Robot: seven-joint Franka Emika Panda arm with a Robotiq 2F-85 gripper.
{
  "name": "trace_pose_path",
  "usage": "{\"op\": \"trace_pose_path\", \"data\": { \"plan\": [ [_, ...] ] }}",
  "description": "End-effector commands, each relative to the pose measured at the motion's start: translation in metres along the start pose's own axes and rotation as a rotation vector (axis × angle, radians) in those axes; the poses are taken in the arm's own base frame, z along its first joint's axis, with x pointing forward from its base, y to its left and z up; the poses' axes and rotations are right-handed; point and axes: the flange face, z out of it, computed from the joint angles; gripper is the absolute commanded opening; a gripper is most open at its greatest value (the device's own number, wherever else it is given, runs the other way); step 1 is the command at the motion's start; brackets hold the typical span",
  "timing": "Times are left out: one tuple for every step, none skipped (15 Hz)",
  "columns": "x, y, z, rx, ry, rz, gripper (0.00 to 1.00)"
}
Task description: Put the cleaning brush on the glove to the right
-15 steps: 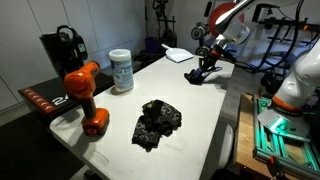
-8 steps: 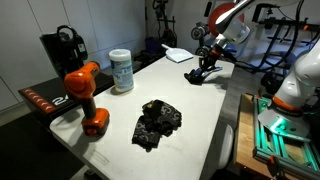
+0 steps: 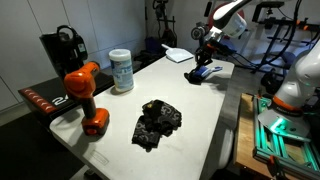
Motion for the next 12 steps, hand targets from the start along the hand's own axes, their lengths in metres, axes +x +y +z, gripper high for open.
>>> {"op": "trace_pose_path", "data": {
  "plan": [
    [0.001,-0.033,-0.005,-0.08,0.004,-0.033,0.01],
    [0.001,-0.041,-0.005,-0.094,0.005,-0.045,0.01],
    [0.001,-0.048,-0.005,-0.111,0.004,-0.055,0.01],
    [0.002,-0.053,-0.006,-0.123,0.001,-0.062,0.01],
    [0.002,-0.057,-0.006,-0.132,0.001,-0.069,0.01],
    [0.003,-0.061,-0.008,-0.14,0.001,-0.074,0.01],
    [0.004,-0.063,-0.009,-0.149,0.003,-0.076,0.01],
    [0.006,-0.065,-0.01,-0.155,0.007,-0.079,0.01],
    [0.009,-0.068,-0.01,-0.162,0.012,-0.088,0.01],
    [0.012,-0.071,-0.009,-0.165,0.016,-0.097,0.01],
    [0.014,-0.074,-0.008,-0.167,0.019,-0.113,0.01],
    [0.016,-0.077,-0.005,-0.17,0.018,-0.121,0.01]
  ]
}}
